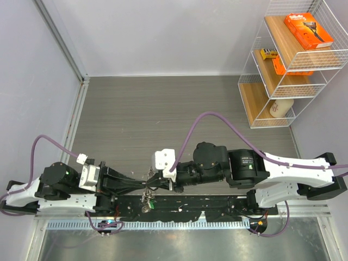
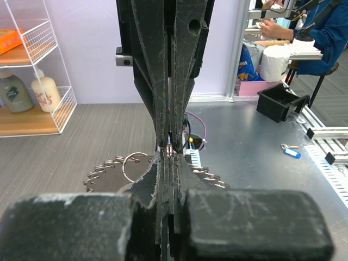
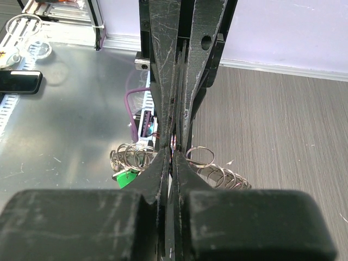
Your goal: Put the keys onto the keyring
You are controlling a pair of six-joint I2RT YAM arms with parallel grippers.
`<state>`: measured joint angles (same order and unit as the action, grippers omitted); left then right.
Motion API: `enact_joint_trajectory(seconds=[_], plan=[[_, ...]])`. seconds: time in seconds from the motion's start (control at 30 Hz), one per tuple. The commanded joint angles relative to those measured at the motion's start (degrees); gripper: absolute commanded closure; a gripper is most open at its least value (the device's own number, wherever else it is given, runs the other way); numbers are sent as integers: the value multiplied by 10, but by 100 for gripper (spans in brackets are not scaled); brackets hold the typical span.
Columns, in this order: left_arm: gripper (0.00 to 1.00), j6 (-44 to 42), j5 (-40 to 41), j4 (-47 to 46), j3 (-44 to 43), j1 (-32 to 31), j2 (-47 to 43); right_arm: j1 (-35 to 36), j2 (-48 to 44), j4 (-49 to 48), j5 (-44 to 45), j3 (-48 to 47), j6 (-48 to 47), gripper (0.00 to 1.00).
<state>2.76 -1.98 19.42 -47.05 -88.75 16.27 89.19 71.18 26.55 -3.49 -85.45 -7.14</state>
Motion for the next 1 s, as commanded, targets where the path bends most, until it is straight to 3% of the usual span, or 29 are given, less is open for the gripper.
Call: enact_joint_trajectory(seconds=[0.0,0.33,0.5,0.7,0.97], plan=[[100,-2,15,-73,-3,0,-14,5,-25,-29,4,13,7,95],[100,-3,15,-75,-5,0,-9,6,-37,-33,8,20,10,81],[100,-2,15,-76,-7,0,-8,6,-39,-33,6,20,8,81],[100,-3,15,-77,-9,0,-5,8,-33,-29,4,17,5,94],[100,-3,11,-96,-2,0,-14,14,-44,-49,8,48,4,95]])
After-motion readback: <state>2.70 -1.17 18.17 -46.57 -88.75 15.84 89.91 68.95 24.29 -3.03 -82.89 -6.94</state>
